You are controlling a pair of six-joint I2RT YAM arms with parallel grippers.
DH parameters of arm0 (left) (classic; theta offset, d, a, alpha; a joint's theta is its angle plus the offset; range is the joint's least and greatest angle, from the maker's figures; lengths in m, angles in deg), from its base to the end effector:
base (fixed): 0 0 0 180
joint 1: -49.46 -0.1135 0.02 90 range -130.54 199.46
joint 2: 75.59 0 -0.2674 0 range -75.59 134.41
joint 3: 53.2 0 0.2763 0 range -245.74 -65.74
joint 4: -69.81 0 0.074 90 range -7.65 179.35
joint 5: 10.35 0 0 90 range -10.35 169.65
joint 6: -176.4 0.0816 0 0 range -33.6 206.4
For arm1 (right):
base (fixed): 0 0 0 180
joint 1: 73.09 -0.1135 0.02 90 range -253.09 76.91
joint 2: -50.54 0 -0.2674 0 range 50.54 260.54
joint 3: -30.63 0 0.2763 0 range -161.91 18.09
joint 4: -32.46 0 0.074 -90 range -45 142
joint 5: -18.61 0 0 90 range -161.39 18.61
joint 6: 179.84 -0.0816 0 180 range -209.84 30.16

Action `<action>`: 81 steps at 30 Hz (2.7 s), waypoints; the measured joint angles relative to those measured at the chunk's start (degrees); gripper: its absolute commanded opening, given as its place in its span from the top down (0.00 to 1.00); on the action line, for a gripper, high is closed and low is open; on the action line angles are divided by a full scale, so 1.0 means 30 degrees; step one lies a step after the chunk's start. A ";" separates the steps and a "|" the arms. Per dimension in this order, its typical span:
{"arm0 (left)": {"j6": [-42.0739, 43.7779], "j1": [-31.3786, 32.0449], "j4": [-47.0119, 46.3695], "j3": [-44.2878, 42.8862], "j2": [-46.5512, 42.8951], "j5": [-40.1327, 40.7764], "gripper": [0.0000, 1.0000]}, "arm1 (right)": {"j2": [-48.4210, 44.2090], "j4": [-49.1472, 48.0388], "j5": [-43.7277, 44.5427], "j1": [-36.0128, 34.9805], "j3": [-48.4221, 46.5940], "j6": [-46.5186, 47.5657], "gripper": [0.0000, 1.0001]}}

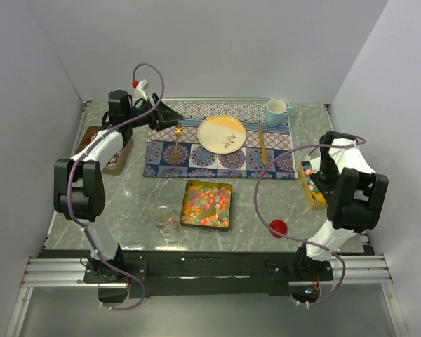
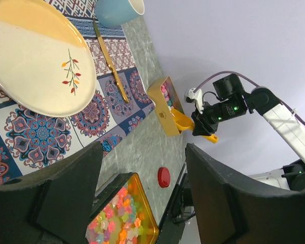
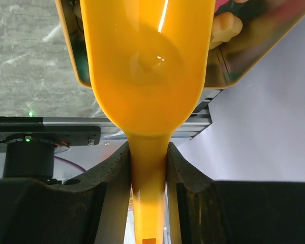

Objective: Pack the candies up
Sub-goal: Scoop the fake candies from the storage box.

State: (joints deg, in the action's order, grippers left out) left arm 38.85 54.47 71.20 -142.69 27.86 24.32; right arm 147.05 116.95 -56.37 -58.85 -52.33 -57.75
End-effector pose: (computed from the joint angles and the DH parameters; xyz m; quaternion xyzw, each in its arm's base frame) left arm 0.4588 -0.1076 0.2750 0.0069 0.7584 -0.5688 0.3180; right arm 0.2832 -0.0937 0.1631 0.1625 -0.9756 0.0925 0.1152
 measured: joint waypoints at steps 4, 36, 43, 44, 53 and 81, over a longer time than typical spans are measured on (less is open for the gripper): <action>-0.0044 -0.0007 -0.0036 -0.0109 0.0197 0.0007 0.28 | 0.0146 0.0051 -0.0036 0.0000 -0.0168 -0.0532 1.00; 0.5836 0.0000 0.6091 -0.0066 -0.0867 0.1486 0.28 | 0.5399 -0.2608 -0.2353 0.0182 -0.3774 -0.1282 1.00; 0.6812 0.0000 0.7162 -0.0080 -0.0867 0.1792 0.29 | 0.2790 -0.6105 -0.3497 0.0284 -0.0794 -0.1319 1.00; 0.6936 0.0000 0.7337 -0.0080 -0.0867 0.1814 0.29 | 0.2601 -0.6455 -0.3636 0.0328 -0.0561 -0.1319 1.00; 0.7482 0.0000 0.7745 -0.0080 -0.0867 0.1902 0.29 | 0.1100 -0.8590 -0.5719 0.1508 0.1297 -0.1166 1.00; 0.8619 0.1137 0.8830 -0.0656 -0.0765 0.2499 0.28 | -0.1064 -1.2517 -0.9777 0.3942 0.4371 -0.1005 0.61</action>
State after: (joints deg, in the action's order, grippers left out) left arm 64.71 57.88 97.69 -144.66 25.57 31.82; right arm 143.86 79.40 -85.70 -47.03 -39.21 -60.76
